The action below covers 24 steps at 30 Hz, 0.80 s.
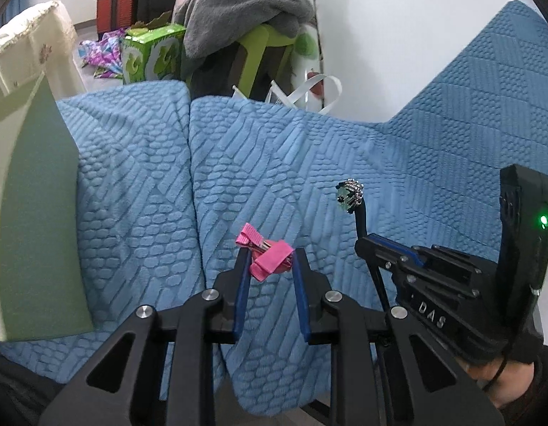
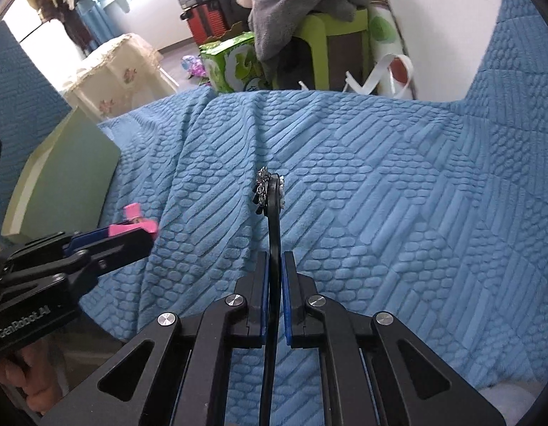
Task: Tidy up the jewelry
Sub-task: 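Carry clip and hairpin over the green box and open both grippers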
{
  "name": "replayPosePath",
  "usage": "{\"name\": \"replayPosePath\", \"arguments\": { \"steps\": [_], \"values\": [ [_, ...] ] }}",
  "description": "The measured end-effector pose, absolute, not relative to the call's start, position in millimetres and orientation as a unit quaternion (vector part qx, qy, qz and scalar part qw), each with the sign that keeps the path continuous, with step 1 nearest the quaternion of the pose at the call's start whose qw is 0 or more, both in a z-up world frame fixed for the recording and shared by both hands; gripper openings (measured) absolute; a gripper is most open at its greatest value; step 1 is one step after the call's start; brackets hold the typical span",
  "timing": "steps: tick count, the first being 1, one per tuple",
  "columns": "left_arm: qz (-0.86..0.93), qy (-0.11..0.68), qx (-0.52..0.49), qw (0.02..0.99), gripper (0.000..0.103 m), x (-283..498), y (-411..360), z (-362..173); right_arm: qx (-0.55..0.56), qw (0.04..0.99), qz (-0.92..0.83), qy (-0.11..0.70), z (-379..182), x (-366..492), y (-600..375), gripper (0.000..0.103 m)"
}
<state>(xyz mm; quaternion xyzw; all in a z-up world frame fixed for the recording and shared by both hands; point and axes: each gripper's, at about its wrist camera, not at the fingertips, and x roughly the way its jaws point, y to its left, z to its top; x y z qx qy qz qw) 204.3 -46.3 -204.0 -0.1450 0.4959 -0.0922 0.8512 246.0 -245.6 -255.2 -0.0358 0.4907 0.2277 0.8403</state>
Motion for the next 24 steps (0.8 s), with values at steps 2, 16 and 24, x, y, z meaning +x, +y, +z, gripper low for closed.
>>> {"name": "replayPosePath", "arguments": {
  "steps": [2,16,24],
  "values": [
    [-0.094,0.493,-0.14,0.853,0.024,200.9,-42.8,-192.8,-0.022,0.841,0.227,0.49,-244.3,242.4,-248.4,0.005],
    [-0.097,0.418,-0.122,0.895,0.024,170.9,-3.6,-79.4,0.003,0.874,0.228,0.428,-130.4,221.7,-229.7,0.005],
    [-0.067,0.369,-0.123,0.919,0.024,159.9,40.1,-24.6,-0.01,0.89,0.254,0.379,-61.5,209.6,-190.8,0.005]
  ]
}}
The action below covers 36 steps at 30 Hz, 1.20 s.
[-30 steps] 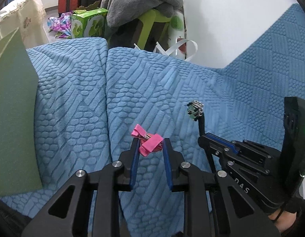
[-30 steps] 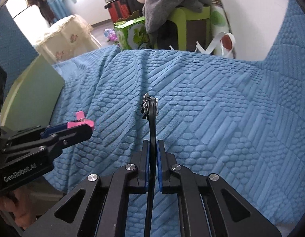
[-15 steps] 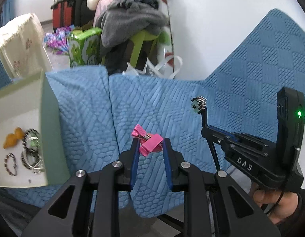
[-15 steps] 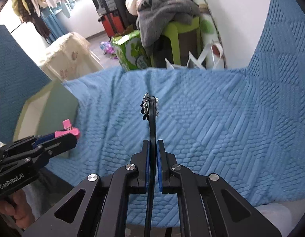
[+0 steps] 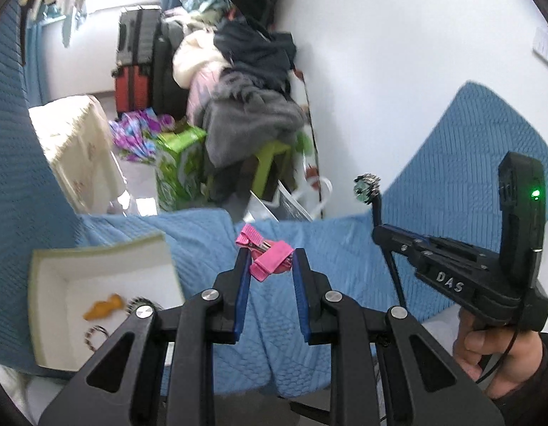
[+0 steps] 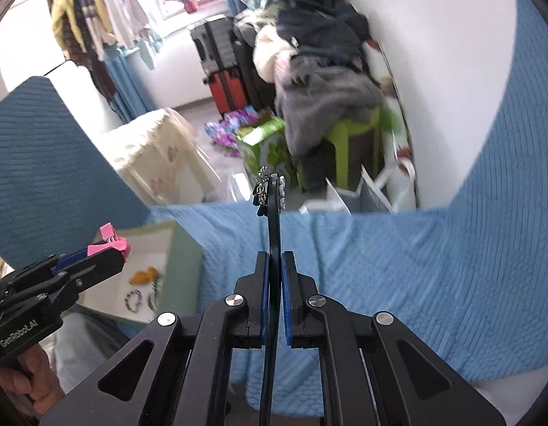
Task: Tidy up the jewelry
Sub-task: 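Carry clip and hairpin over the green box and open both grippers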
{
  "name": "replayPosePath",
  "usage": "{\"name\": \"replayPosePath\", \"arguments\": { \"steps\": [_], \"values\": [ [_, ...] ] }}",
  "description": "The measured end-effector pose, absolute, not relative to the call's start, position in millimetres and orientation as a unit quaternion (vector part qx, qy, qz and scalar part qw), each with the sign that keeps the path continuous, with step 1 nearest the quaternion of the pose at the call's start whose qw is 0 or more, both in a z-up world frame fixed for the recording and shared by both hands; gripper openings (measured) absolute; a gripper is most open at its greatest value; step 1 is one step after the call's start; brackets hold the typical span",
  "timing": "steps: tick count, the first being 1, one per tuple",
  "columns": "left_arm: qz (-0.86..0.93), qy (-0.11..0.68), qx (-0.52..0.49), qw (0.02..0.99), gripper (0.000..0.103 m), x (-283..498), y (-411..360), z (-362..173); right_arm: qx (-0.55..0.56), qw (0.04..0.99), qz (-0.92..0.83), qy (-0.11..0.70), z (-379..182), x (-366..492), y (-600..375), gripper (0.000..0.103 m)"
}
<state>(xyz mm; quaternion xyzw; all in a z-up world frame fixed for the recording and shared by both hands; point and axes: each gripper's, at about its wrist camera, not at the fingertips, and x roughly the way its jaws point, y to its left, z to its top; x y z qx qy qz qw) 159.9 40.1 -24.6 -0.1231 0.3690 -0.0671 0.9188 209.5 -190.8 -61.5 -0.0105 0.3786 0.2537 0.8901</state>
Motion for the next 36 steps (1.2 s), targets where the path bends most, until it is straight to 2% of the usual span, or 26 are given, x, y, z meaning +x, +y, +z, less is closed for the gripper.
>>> {"name": "replayPosePath", "arguments": {
  "steps": [7,13,22,36],
  "values": [
    [-0.032,0.338,-0.105,0.935,0.024,140.8,79.5,1.1,-0.027,0.899,0.282,0.332,-17.7,198.4,-148.9,0.005],
    [0.004,0.332,-0.109,0.937,0.024,127.1,117.9,-2.5,-0.025,0.885,0.321,0.335,-17.0,200.1,-101.2,0.005],
    [0.048,0.37,-0.142,0.917,0.024,121.7,170.4,-53.9,-0.048,0.85,0.359,0.382,-72.7,202.8,-25.7,0.005],
    [0.061,0.44,-0.191,0.875,0.024,148.7,200.4,-137.1,-0.077,0.795,0.368,0.475,-169.6,214.1,29.0,0.005]
  ]
}}
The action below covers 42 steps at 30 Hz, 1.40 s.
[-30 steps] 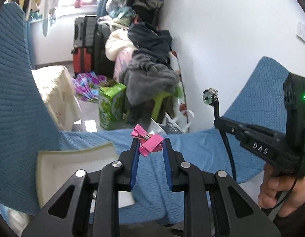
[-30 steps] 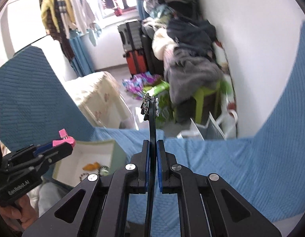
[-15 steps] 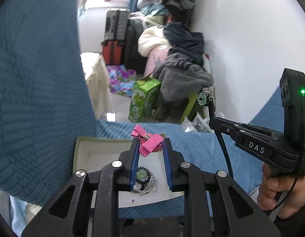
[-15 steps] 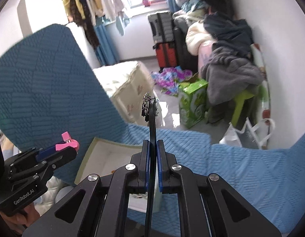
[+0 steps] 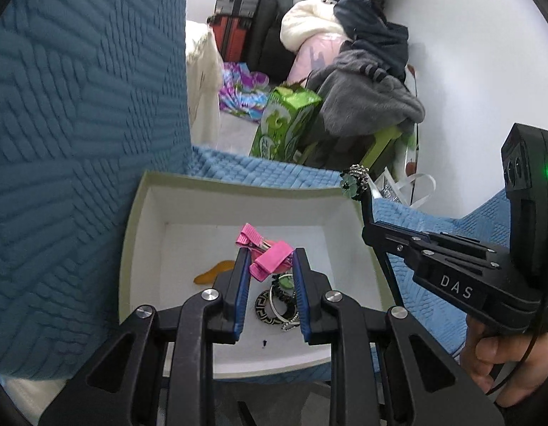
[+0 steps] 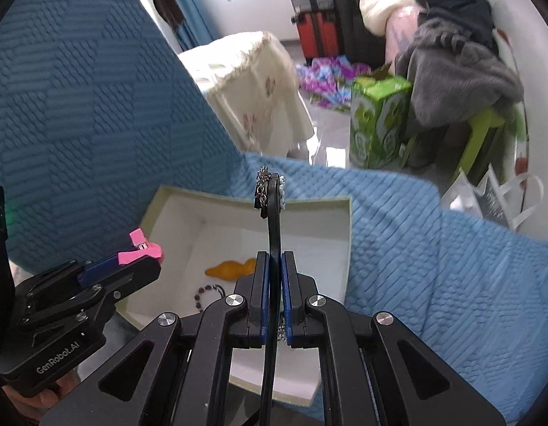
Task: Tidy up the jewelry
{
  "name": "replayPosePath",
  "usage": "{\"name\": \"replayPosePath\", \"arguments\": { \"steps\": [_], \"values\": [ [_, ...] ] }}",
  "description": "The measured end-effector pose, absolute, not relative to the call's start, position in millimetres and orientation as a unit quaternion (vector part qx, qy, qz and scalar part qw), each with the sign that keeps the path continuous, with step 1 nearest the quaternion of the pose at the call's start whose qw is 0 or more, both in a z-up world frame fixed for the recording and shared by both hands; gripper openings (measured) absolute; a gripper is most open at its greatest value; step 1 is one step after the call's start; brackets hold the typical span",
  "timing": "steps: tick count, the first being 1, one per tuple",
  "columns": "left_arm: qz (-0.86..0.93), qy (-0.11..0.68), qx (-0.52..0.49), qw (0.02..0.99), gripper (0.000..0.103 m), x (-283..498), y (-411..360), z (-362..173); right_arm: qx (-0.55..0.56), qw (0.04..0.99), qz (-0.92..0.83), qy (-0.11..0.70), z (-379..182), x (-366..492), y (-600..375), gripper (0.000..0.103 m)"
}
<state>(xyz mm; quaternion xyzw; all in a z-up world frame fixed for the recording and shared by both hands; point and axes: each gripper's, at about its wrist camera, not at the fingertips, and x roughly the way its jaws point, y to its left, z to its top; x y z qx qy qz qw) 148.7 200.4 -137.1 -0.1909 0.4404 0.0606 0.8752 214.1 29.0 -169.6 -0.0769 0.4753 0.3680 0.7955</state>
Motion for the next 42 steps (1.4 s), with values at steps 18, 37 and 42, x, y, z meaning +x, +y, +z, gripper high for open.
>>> {"name": "replayPosePath", "arguments": {
  "steps": [18,37,42],
  "values": [
    [0.059,0.462,-0.206,0.861,0.043,163.6,204.6,-158.2,-0.057,0.779,0.355,0.514,-198.0,229.7,23.5,0.011],
    [0.063,0.356,-0.147,0.921,0.046,96.0,171.7,-18.2,-0.011,0.857,0.385,0.342,-19.0,157.9,-48.5,0.011],
    [0.072,0.331,-0.133,0.932,0.053,73.0,160.7,1.5,0.002,0.868,0.383,0.315,-6.8,128.7,-68.8,0.015]
  ]
}}
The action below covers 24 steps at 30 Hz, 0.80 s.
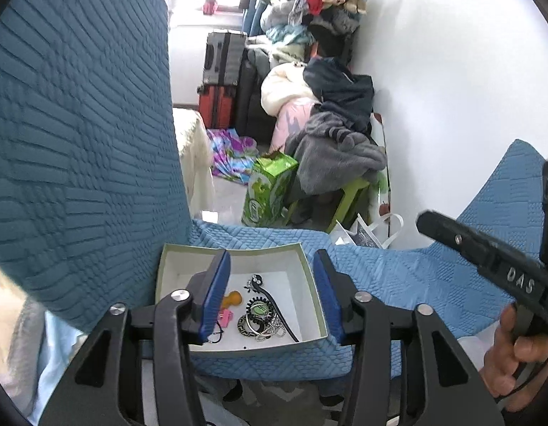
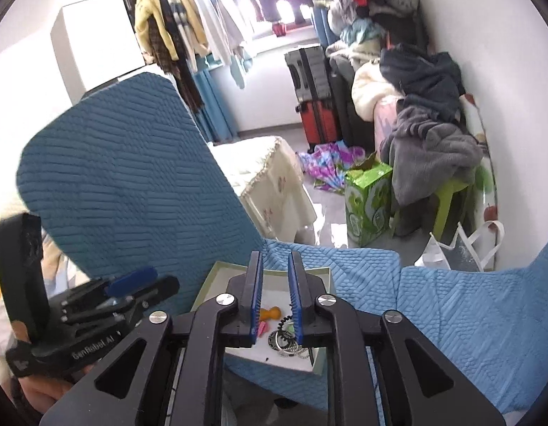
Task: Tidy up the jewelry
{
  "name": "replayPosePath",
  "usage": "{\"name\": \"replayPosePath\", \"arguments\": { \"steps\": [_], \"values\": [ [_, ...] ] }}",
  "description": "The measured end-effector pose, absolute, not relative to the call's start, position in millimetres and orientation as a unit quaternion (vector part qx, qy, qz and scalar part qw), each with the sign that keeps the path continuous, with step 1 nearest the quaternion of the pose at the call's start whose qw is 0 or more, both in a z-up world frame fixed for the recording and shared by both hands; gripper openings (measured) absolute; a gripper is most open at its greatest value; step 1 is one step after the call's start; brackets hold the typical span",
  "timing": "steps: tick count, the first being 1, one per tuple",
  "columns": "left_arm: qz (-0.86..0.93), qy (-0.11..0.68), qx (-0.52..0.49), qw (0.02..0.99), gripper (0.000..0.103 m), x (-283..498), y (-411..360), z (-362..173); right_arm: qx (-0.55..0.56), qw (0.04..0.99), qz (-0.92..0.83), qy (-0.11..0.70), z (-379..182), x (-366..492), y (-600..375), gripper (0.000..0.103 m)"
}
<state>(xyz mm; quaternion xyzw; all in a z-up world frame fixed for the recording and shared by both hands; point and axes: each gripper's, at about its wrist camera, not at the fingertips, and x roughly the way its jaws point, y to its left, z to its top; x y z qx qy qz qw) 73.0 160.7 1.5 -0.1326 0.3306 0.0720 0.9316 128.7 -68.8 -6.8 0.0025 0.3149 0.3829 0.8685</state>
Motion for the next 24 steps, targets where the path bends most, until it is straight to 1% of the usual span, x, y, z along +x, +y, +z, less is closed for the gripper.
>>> {"name": "replayPosePath", "arguments": {
  "steps": [1,4,6,11,13,14,18,20,22,23,24],
  "values": [
    [0.075,0.328,-0.13,0.933,0.055,69.7,159.0,3.1,0.004,0.869,0.383,0.312,-7.2,124.0,-73.3,0.016],
    [0.081,0.325,-0.124,0.934,0.055,57.4,155.1,5.5,-0.01,0.877,0.379,0.295,-10.1,110.4,-85.1,0.018],
    [0.082,0.326,-0.121,0.934,0.057,52.8,151.5,3.2,-0.012,0.878,0.38,0.291,-14.6,100.0,-92.6,0.024],
    [0.089,0.326,-0.12,0.934,0.07,44.0,144.2,-4.0,-0.034,0.879,0.371,0.299,-34.2,77.4,-101.9,0.027],
    [0.096,0.323,-0.125,0.933,0.081,39.7,143.0,-7.3,-0.033,0.878,0.363,0.31,-46.2,73.9,-106.1,0.029],
    [0.098,0.323,-0.124,0.933,0.081,38.3,141.9,-9.2,-0.036,0.878,0.361,0.313,-50.0,73.4,-106.6,0.031],
    [0.107,0.345,-0.117,0.925,0.083,37.3,138.5,-22.1,-0.045,0.88,0.348,0.321,-63.2,76.7,-114.6,0.031],
    [0.11,0.346,-0.115,0.925,0.085,35.6,137.9,-26.0,-0.048,0.881,0.343,0.321,-68.6,78.3,-116.9,0.033],
    [0.114,0.344,-0.117,0.925,0.092,32.2,138.6,-28.2,-0.054,0.883,0.338,0.32,-74.0,77.5,-118.1,0.041],
    [0.115,0.342,-0.119,0.925,0.094,30.7,138.8,-28.9,-0.055,0.885,0.336,0.319,-76.2,76.6,-119.5,0.051],
    [0.116,0.338,-0.122,0.926,0.099,29.0,139.6,-29.8,-0.054,0.886,0.333,0.318,-78.1,76.8,-120.0,0.059]
  ]
}}
